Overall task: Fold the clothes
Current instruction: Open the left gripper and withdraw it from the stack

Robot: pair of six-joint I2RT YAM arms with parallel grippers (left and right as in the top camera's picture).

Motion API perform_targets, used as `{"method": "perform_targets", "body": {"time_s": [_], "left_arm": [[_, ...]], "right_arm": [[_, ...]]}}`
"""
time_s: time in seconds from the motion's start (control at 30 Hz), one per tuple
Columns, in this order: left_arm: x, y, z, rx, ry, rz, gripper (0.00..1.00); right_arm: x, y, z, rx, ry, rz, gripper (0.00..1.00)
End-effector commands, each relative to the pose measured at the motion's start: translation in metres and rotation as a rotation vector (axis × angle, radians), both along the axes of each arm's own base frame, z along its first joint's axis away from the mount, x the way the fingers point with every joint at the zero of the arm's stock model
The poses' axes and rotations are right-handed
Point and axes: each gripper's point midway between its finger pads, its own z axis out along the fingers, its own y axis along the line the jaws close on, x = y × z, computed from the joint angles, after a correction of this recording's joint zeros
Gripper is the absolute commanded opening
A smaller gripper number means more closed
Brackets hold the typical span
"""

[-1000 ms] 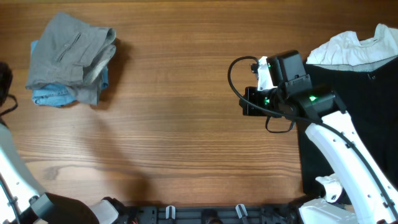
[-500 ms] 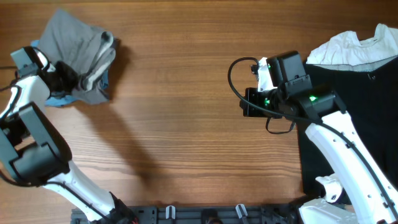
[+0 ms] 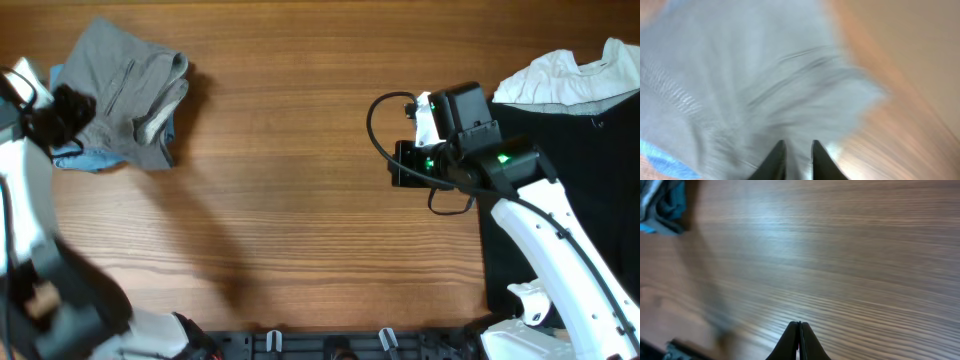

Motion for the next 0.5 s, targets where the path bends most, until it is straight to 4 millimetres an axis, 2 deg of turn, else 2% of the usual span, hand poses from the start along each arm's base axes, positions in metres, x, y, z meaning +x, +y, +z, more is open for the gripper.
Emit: {"method": "perform_targets", "body": {"time_s": [0.0,0.07,0.1,0.13,0.2,0.23,0.27,0.3,0.37,0.4,0.47], "left_arm": [[-0.03,-0.073,0.124,0.209,-0.283,-0.26,0.29],[-0.056,-0.103,0.157,0.267,-0.35,-0.318,0.36],[-0.07,-0.118,0.171,0.284,-0.376,-0.339,0.44],[-0.084,-0.131,0.181,0.294,-0.397,-0.357,0.57],[-0.113,-0.155,0.196,0.301,-0.429,-0.395,0.67],[-0.127,-0.165,0.201,0.302,-0.437,-0.409,0.86],[-0.14,-0.171,0.203,0.305,-0.441,-0.417,1.0],[-0.153,-0.176,0.204,0.306,-0.438,-0.419,1.0],[-0.174,-0.18,0.2,0.31,-0.409,-0.403,1.0],[-0.184,-0.179,0.196,0.317,-0.389,-0.385,1.0],[-0.2,-0.173,0.186,0.337,-0.33,-0.335,1.0]], "right_arm": [[0.014,-0.026,0.053,-0.082,-0.213,-0.098,0.05],[0.013,-0.033,0.086,-0.082,-0.324,-0.099,0.05],[0.011,-0.034,0.105,-0.077,-0.388,-0.084,0.06],[0.007,-0.036,0.122,-0.069,-0.446,-0.07,0.1],[-0.004,-0.04,0.151,-0.044,-0.541,-0.065,0.2],[-0.01,-0.042,0.161,-0.028,-0.577,-0.07,0.26],[-0.018,-0.045,0.17,-0.013,-0.607,-0.075,0.38],[-0.026,-0.047,0.178,-0.001,-0.634,-0.078,0.45],[-0.041,-0.053,0.19,0.016,-0.675,-0.084,0.72],[-0.048,-0.056,0.195,0.023,-0.692,-0.086,0.97],[-0.059,-0.06,0.202,0.037,-0.721,-0.091,1.0]]}}
